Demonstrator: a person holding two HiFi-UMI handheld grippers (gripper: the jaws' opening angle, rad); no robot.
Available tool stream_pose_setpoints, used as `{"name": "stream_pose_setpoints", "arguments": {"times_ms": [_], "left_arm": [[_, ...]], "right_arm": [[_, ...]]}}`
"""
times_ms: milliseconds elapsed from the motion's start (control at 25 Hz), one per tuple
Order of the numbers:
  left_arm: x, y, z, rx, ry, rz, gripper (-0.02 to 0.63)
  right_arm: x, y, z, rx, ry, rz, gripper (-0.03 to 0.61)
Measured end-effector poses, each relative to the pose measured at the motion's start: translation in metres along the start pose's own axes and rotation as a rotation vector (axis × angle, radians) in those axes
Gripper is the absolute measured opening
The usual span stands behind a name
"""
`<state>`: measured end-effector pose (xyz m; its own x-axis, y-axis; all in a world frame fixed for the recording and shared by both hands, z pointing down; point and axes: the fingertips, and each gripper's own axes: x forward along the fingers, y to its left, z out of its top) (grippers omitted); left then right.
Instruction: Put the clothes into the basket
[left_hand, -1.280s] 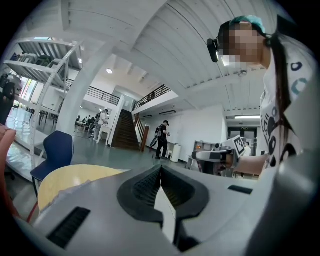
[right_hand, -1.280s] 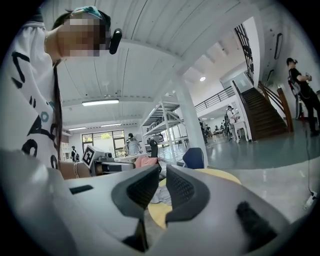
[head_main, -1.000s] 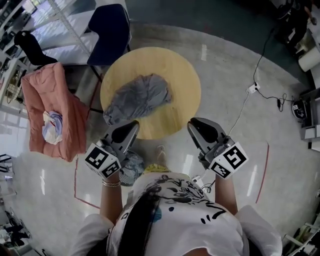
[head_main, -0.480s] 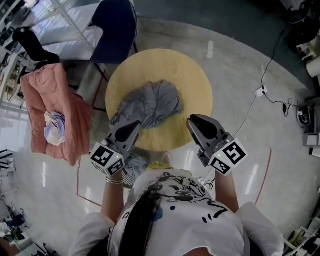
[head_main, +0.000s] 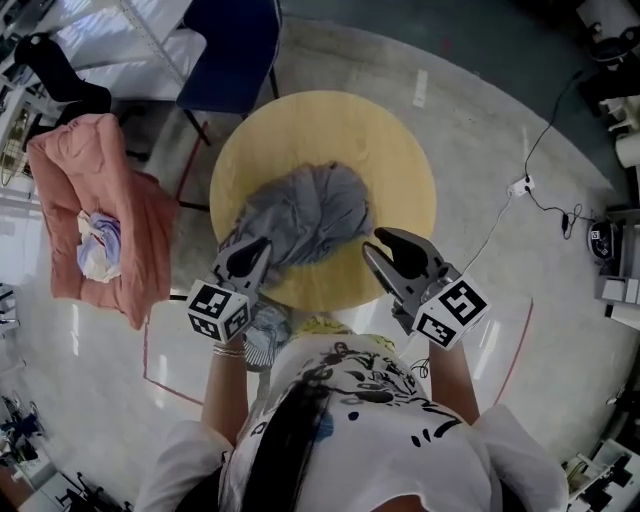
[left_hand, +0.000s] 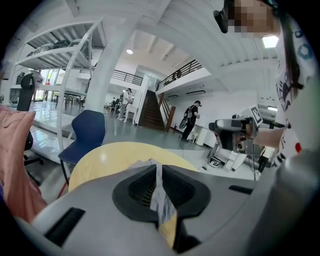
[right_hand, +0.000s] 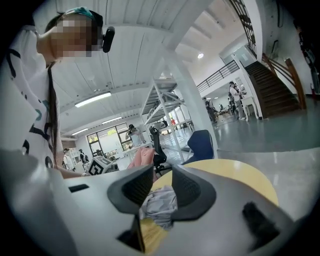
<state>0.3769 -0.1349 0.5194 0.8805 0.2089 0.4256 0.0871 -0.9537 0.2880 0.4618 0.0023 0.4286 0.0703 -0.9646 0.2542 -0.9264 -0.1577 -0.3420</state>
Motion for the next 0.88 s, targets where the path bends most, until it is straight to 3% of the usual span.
{"name": "stream_pose_setpoints", "arguments": {"times_ms": [40, 120, 400, 640, 800, 880], "left_arm": [[0.003, 0.006, -0.004, -0.005, 0.011, 0.015, 0.036], [0.006, 0.019, -0.012, -0.007, 0.039, 0.045, 0.136], [0.026, 0.053, -0.060, 0.081, 0.208, 0.104, 0.297], [0.053, 0.060, -0.124, 0.124, 0.469, 0.098, 0.318], [0.066, 0.059, -0.138, 0.232, 0.554, 0.115, 0.316], [0.073, 0.057, -0.141, 0.235, 0.564, 0.103, 0.300]], "right_arm": [[0.004, -0.003, -0.003, 0.004, 0.012, 0.005, 0.102], [0.015, -0.007, -0.013, 0.012, 0.045, 0.010, 0.110], [0.050, -0.012, -0.048, 0.049, 0.140, 0.065, 0.126], [0.053, -0.017, -0.050, 0.078, 0.136, 0.098, 0.126], [0.051, -0.020, -0.048, 0.100, 0.115, 0.100, 0.126], [0.050, -0.022, -0.050, 0.110, 0.107, 0.093, 0.126]]}}
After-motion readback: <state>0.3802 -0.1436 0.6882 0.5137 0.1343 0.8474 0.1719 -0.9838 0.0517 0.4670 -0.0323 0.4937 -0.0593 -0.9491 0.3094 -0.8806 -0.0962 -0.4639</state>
